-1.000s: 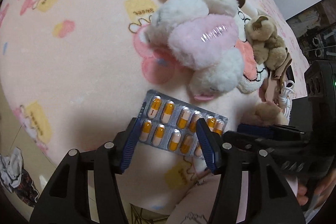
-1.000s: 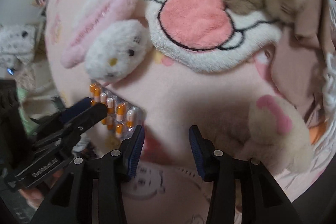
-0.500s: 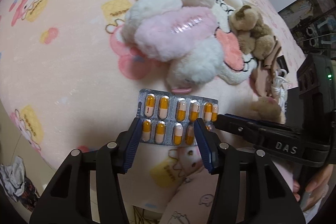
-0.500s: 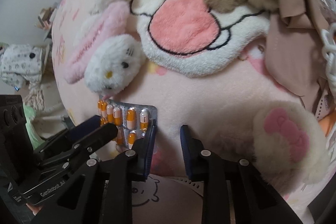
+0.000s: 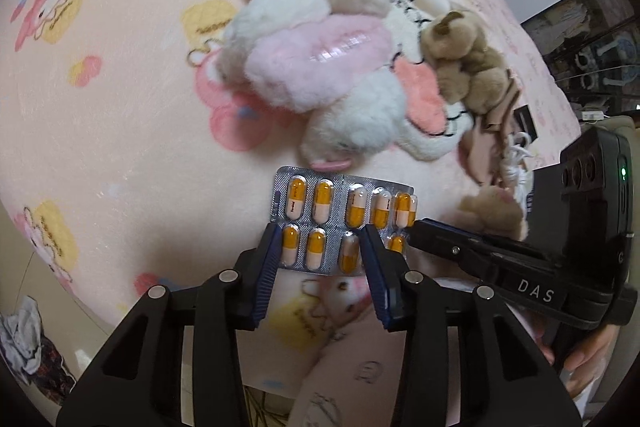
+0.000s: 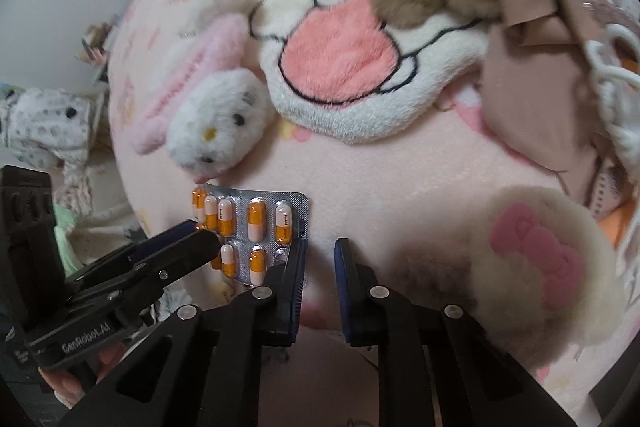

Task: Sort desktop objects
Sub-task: 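Grasp the orange-capsule blister pack on the bedspread with the left gripper, then carry the orange-capsule blister pack with the left gripper to the box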

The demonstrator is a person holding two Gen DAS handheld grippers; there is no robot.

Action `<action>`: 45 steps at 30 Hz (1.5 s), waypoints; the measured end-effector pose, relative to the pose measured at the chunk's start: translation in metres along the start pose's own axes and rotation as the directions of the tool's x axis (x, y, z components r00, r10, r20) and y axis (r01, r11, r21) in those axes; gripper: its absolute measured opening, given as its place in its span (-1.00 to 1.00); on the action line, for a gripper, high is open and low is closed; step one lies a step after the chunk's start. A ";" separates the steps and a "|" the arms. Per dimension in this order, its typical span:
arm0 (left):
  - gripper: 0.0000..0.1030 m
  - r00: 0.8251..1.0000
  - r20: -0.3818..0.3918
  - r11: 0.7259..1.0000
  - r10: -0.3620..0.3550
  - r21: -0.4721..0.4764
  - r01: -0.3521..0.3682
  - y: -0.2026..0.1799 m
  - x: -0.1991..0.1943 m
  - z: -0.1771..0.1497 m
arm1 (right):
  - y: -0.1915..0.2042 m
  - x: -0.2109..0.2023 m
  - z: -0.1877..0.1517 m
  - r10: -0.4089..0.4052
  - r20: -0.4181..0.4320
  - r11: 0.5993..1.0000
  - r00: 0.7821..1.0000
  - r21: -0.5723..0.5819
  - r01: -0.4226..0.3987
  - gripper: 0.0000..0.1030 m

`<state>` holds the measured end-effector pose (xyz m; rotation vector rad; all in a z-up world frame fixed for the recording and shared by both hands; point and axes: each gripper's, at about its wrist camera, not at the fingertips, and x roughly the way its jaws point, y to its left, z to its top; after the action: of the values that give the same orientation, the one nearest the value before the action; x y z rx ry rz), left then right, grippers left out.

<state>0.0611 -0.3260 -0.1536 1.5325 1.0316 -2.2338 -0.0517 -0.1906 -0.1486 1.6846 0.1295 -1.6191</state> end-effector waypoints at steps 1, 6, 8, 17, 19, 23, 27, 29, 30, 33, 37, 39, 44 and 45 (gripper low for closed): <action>-0.20 1.000 0.003 1.000 -0.001 0.010 0.001 -0.001 -0.001 0.003 | 0.000 -0.005 -0.003 0.002 0.017 1.000 1.000 0.003 -0.002 -0.73; -0.20 1.000 0.020 0.998 -0.025 0.064 0.023 -0.017 -0.014 0.012 | -0.004 -0.035 -0.016 0.002 0.088 0.999 0.996 0.036 -0.006 -0.75; -0.20 0.999 0.025 0.996 -0.044 0.083 0.042 -0.025 -0.019 0.011 | -0.008 -0.051 -0.021 0.010 0.118 0.999 0.993 0.046 -0.016 -0.75; -0.20 0.995 0.023 0.980 -0.095 0.178 0.089 -0.075 -0.039 0.010 | -0.047 -0.098 -0.019 0.007 0.209 0.996 0.978 0.088 -0.026 -0.75; -0.20 0.994 0.015 0.974 -0.112 0.200 0.106 -0.087 -0.041 0.007 | -0.057 -0.109 -0.024 -0.004 0.231 0.995 0.973 0.099 -0.020 -0.75; -0.20 0.992 0.004 0.965 -0.124 0.234 0.120 -0.108 -0.038 0.001 | -0.064 -0.122 -0.033 -0.030 0.262 0.993 0.965 0.119 -0.001 -0.75; -0.20 0.988 -0.010 0.951 -0.155 0.269 0.152 -0.131 -0.040 -0.007 | -0.076 -0.145 -0.049 -0.050 0.305 0.991 0.951 0.133 0.010 -0.75; -0.20 0.985 -0.021 0.941 -0.172 0.292 0.170 -0.146 -0.041 -0.012 | -0.084 -0.158 -0.059 -0.062 0.328 0.989 0.943 0.147 0.014 -0.75; -0.20 0.984 -0.025 0.937 -0.178 0.301 0.177 -0.153 -0.040 -0.015 | -0.088 -0.163 -0.062 -0.068 0.336 0.988 0.939 0.152 0.017 -0.75; -0.20 0.978 -0.046 0.919 -0.202 0.336 0.205 -0.179 -0.038 -0.024 | -0.103 -0.178 -0.077 -0.094 0.367 0.982 0.925 0.185 0.026 -0.75; -0.20 0.970 -0.078 0.886 -0.232 0.395 0.244 -0.222 -0.030 -0.036 | -0.128 -0.203 -0.097 -0.131 0.409 0.971 0.903 0.238 0.033 -0.75; -0.20 0.964 -0.097 0.872 -0.246 0.411 0.264 -0.242 -0.025 -0.040 | -0.143 -0.217 -0.108 -0.151 0.431 0.964 0.890 0.265 0.035 -0.75; -0.20 0.950 -0.142 0.827 -0.278 0.467 0.312 -0.296 -0.009 -0.055 | -0.182 -0.250 -0.137 -0.205 0.481 0.939 0.852 0.343 0.032 -0.75; -0.20 0.947 -0.154 0.820 -0.282 0.474 0.321 -0.303 -0.006 -0.057 | -0.188 -0.253 -0.140 -0.212 0.485 0.934 0.849 0.355 0.031 -0.75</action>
<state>-0.0641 -0.0699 -0.0346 1.7617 0.7992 -2.8554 -0.0916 0.1293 -0.0257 1.4301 -0.3343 -2.2393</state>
